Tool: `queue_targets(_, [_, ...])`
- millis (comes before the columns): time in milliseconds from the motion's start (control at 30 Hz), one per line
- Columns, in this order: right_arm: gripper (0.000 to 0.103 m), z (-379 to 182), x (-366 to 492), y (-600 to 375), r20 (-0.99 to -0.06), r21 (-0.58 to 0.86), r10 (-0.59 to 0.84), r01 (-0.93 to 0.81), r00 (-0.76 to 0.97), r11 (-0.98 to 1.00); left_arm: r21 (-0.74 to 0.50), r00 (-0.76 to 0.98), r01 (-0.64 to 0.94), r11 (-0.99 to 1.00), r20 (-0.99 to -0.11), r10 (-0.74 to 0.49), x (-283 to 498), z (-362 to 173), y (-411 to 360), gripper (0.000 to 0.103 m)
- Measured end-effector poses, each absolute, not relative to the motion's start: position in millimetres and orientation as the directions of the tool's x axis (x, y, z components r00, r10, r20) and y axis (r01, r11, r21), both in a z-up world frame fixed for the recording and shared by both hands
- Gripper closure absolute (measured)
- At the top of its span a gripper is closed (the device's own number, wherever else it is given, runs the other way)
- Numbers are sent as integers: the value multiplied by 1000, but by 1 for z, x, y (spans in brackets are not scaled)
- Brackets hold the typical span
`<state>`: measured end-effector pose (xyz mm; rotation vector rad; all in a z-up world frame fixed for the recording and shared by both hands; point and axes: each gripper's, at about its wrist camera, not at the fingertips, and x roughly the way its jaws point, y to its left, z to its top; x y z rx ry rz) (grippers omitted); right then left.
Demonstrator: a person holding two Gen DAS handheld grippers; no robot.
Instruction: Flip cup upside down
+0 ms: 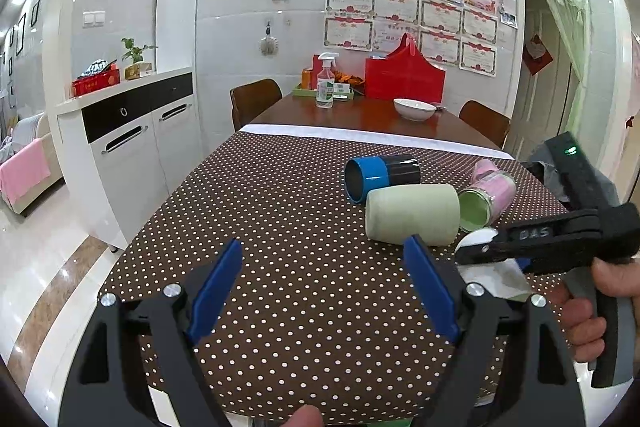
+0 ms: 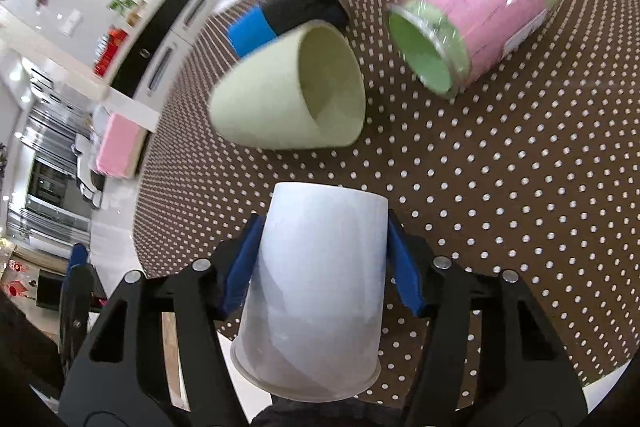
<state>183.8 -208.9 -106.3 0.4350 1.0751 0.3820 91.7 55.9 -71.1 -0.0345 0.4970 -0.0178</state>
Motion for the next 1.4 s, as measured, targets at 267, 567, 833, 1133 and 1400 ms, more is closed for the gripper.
queue_targets(267, [44,-67,151,-218,-569,347,353,-172,743,922,-21,883,29,999,-469,-35,87,-66,42,21])
queue_targets(567, [43,-92,158,-188,-469,167,210,-148,858,975,-16,882,16,1000,-470,-22,85,-64,40,21])
queue_targets(833, [44,-108,175,-179,-531,146,190,-131,826,981,-17,875,9,1000,-484,-16,89,-68,43,21])
queue_targets(1133, [43,-108,157,-175,-540,117,206,-169,816,979,-20,877,16,1000,-481,-23,87,-67,42,21])
queue_targets(1400, [6,-98,136,-180,-513,161,254,-199,820,967,-16,882,25,1000,-471,-29,82,-63,36,21])
